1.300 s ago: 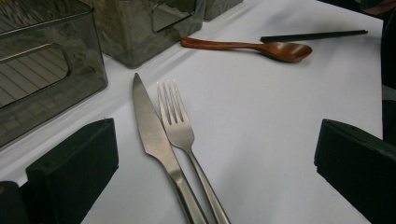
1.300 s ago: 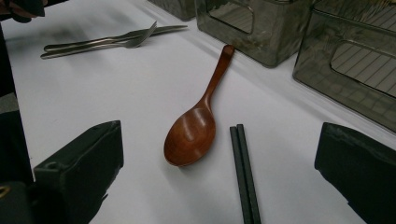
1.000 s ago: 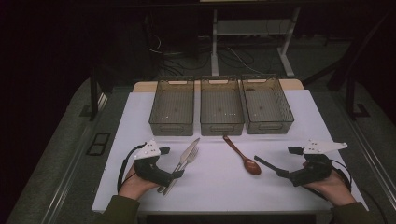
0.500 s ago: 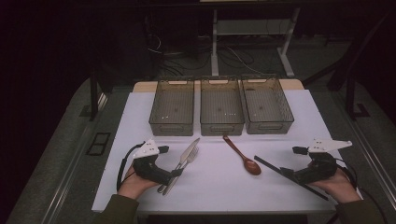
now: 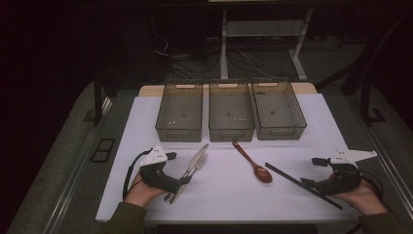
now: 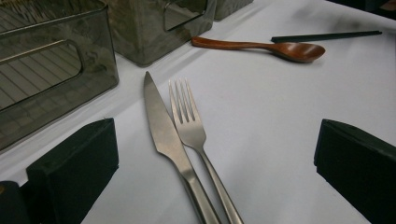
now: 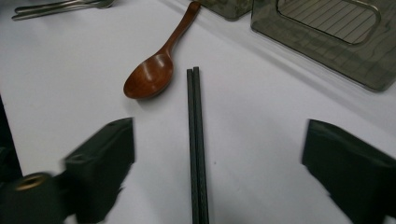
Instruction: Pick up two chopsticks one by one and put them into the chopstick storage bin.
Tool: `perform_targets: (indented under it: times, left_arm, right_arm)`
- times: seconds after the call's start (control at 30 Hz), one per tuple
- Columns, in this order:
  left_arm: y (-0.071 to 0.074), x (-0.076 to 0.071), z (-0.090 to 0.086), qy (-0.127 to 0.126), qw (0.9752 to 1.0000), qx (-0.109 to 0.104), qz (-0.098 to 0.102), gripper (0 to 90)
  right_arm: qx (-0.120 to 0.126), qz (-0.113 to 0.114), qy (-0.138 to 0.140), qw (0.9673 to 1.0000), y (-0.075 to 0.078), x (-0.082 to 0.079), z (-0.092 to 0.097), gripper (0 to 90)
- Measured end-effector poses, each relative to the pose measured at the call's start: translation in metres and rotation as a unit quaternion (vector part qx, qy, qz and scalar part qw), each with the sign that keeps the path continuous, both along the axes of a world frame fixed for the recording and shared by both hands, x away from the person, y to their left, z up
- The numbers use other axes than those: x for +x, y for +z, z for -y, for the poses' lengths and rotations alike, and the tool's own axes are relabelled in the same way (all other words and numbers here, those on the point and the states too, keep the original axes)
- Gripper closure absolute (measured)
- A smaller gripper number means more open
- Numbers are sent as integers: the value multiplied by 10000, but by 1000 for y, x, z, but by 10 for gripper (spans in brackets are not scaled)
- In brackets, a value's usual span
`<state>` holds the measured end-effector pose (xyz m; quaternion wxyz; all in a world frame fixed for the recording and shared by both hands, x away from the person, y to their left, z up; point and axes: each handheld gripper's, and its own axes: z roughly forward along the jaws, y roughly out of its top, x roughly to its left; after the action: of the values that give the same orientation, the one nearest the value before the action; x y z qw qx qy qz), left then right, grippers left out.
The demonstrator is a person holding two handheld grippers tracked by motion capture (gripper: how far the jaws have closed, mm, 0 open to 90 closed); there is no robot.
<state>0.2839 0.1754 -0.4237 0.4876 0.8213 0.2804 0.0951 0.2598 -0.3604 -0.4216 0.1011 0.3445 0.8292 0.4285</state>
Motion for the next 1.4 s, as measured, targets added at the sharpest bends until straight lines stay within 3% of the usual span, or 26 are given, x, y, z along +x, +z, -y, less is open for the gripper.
perform_targets:
  times: [0.3, 0.43, 0.47, 0.5, 0.73, 0.97, 1.4]
  left_arm:
    - [0, -3, 1, -28, 10000, 63, 42, 0]
    - [0, -3, 1, -20, 10000, 64, 43, 0]
    - [0, -3, 1, -16, 10000, 74, 44, 0]
    - [0, -3, 1, -25, 10000, 81, 46, 0]
    - [-1, -3, 3, -43, 9999, 104, 44, 0]
    - [-1, -3, 3, -44, 9999, 109, 51, 0]
    - [-1, -4, 3, -55, 9999, 108, 45, 0]
  right_arm:
    - [-191, -104, 37, 9998, -6, 0, -3, 369]
    - [-208, -175, 99, 9996, -7, -1, -2, 505]
    - [-252, -156, 158, 9994, -7, -2, -3, 582]
    - [-252, -156, 158, 9994, -7, -2, -3, 582]
    - [-463, -427, 355, 9974, -10, -3, -5, 754]
    - [-680, -563, 387, 9953, -13, -3, -6, 809]
    - [-888, -648, 382, 9932, -18, -1, -7, 817]
